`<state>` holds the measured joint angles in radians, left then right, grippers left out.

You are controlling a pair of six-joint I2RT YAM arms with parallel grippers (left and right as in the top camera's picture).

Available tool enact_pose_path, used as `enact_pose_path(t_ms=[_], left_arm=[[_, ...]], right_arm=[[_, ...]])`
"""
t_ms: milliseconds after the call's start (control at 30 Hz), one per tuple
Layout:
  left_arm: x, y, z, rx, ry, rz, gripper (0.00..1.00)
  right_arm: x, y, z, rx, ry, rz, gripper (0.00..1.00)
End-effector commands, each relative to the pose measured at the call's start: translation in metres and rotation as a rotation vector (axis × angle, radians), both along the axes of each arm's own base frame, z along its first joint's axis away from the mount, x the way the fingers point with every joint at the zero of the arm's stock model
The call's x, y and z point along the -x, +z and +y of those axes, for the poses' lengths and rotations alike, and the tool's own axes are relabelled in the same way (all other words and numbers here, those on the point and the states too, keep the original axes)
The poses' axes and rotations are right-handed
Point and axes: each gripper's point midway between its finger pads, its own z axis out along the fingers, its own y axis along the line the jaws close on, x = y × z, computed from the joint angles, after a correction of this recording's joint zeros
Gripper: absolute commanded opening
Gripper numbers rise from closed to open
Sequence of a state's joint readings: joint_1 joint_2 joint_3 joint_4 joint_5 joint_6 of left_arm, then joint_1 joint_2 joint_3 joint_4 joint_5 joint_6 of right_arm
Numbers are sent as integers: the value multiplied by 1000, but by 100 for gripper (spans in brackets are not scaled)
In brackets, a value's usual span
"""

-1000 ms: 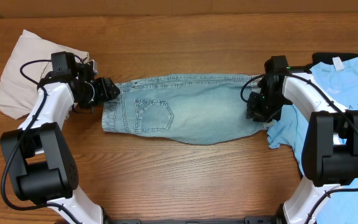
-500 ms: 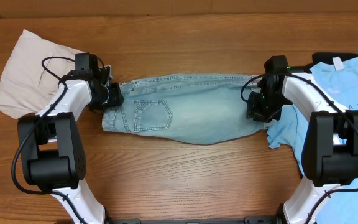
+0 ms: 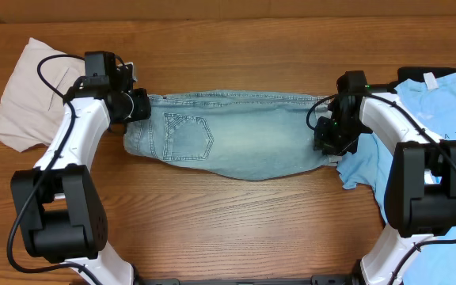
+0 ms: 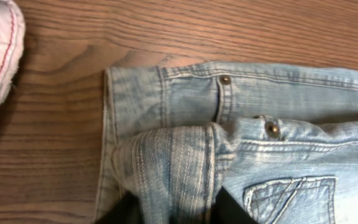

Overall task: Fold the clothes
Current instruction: 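Hold the shorts' ends with both grippers and adjust the grip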

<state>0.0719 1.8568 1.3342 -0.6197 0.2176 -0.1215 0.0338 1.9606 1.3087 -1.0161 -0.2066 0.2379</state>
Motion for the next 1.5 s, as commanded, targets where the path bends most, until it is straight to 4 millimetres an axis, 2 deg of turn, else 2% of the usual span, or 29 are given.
enact_pose_path(t_ms=[0, 67, 100, 200, 300, 433, 533, 667, 700, 733, 767, 800, 867, 900, 1000, 1100, 1167, 1233, 1333, 1433, 1467], left_arm=[[-11, -15, 6, -39, 18, 3, 44], [-17, -30, 6, -36, 17, 7, 65], [-18, -36, 6, -35, 17, 12, 68], [-16, -49, 8, -44, 3, 38, 72], [-12, -46, 15, -46, 12, 54, 73], [-10, -15, 29, -46, 44, 46, 74], [-13, 21, 38, -64, 35, -2, 76], [-12, 65, 36, -51, 24, -47, 75], [-8, 73, 30, -25, 10, -46, 71], [-4, 78, 23, 6, -8, -40, 59], [2, 80, 15, 35, -29, -30, 43], [9, 79, 5, 61, -58, -3, 31], [24, 67, -8, 65, -102, 68, 15], [30, 57, -10, 53, -104, 107, 9], [56, 17, -16, 21, -104, 236, 5], [82, -21, -16, 25, -66, 337, 4], [91, -42, -14, 22, -58, 357, 6], [89, -57, -6, -3, -32, 333, 10], [77, -71, 15, -80, 69, 278, 23], [68, -73, 28, -111, 126, 239, 29], [67, -72, 30, -113, 130, 234, 34]], right_arm=[[-1, 8, -1, 2, 3, -26, 26], [-1, 8, -1, 2, 3, -26, 26], [-1, 8, -1, 2, 3, -26, 26], [0, 8, -1, 2, 3, -22, 25], [2, 8, -1, 2, 3, -16, 26], [3, 9, 0, -3, 23, -15, 25], [5, 11, 6, -43, 72, -18, 26], [11, 11, 8, -52, 73, 4, 25], [12, 12, 9, -62, 74, 8, 25], [12, 13, 11, -74, 76, 8, 25], [12, 13, 13, -85, 75, 8, 25], [12, 13, 14, -93, 74, 7, 26], [11, 14, 15, -99, 73, 4, 26], [11, 14, 15, -99, 72, 4, 25], [12, 14, 15, -99, 69, 8, 26], [14, 12, 15, -97, 51, 19, 26], [16, 10, 15, -97, 39, 26, 26], [18, 6, 15, -97, 39, 26, 26], [23, 1, 15, -96, 39, 40, 27], [31, -5, 12, -79, 14, 70, 26], [34, -6, 10, -68, -1, 82, 26]])
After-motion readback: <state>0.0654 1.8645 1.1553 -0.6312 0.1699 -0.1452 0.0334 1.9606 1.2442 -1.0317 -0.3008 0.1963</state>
